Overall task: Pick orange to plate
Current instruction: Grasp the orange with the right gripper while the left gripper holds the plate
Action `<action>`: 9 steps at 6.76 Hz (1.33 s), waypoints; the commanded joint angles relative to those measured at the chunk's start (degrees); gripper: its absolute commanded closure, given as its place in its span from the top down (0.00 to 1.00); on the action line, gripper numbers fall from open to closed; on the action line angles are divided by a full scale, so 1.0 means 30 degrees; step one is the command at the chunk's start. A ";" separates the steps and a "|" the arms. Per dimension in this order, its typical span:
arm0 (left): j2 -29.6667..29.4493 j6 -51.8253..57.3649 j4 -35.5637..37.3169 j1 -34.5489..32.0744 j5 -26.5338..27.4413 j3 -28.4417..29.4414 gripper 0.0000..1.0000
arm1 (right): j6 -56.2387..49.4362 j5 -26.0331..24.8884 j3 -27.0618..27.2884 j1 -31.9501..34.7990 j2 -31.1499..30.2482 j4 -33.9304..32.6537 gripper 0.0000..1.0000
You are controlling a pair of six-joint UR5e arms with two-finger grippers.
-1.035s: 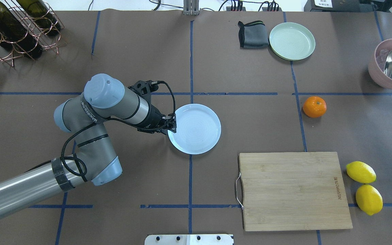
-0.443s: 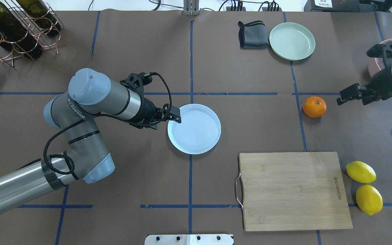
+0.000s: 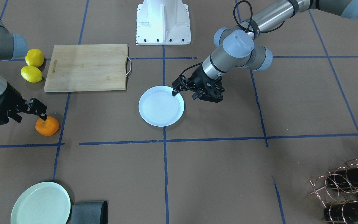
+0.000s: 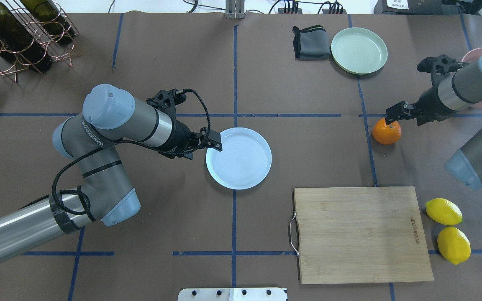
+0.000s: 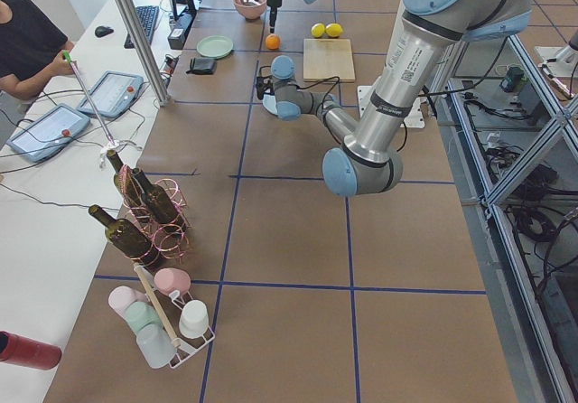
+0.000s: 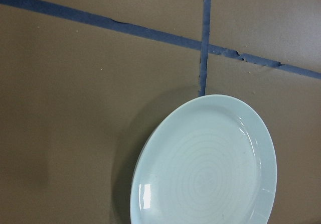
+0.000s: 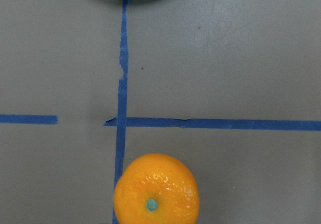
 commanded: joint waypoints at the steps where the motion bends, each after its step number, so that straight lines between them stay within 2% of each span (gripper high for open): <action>1: 0.0084 -0.0013 -0.0001 0.0034 0.0024 -0.0003 1.00 | 0.0661 -0.0611 -0.0568 -0.0788 0.0622 0.0060 1.00; 3: 0.0114 -0.0129 -0.0001 0.0064 0.0024 -0.0003 1.00 | 0.0661 -0.1311 -0.1095 -0.1257 0.0857 0.0060 1.00; 9: 0.0143 -0.1240 -0.0001 0.0093 0.0024 -0.0267 1.00 | 0.0691 -0.1666 -0.2034 -0.1581 0.1003 0.0089 1.00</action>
